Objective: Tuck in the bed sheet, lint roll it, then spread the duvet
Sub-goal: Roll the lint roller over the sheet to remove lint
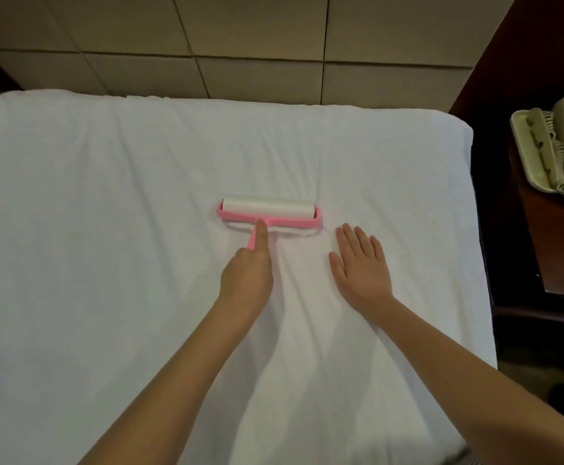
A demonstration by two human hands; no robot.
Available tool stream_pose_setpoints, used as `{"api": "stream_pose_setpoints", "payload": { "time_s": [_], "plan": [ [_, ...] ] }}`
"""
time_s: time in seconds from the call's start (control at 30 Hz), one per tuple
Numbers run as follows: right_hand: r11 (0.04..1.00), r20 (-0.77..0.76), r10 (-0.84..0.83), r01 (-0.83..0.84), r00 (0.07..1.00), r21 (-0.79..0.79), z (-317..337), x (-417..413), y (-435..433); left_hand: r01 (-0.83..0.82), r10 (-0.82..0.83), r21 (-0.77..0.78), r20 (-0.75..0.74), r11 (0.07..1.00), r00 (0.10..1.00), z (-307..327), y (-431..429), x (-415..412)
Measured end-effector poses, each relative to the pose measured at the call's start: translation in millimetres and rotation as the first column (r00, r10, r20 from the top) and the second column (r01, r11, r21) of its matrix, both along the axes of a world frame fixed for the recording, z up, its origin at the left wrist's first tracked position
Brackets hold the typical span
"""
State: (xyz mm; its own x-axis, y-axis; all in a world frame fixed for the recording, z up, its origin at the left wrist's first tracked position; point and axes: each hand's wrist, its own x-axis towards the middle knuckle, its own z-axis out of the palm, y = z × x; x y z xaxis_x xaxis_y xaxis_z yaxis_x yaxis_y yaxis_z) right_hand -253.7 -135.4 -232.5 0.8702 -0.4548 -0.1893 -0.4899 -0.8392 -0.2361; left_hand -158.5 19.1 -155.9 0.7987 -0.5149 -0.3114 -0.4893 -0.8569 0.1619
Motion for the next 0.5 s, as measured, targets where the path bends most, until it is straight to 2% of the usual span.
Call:
{"api": "stream_pose_setpoints", "payload": {
  "time_s": [0.27,0.37,0.5],
  "plan": [
    [0.997,-0.068,-0.016,0.021,0.998,0.070,10,-28,23,-0.002,-0.001,-0.087,-0.032,0.996,0.999,23,-55,61],
    [0.997,-0.076,-0.011,0.017,0.997,0.079,12,-36,29,0.002,-0.005,-0.070,-0.047,0.998,0.999,22,-44,39],
    [0.997,-0.050,-0.026,0.029,0.998,0.065,8,-48,43,-0.019,0.017,-0.020,-0.084,1.000,0.996,21,20,-27]
  ]
}}
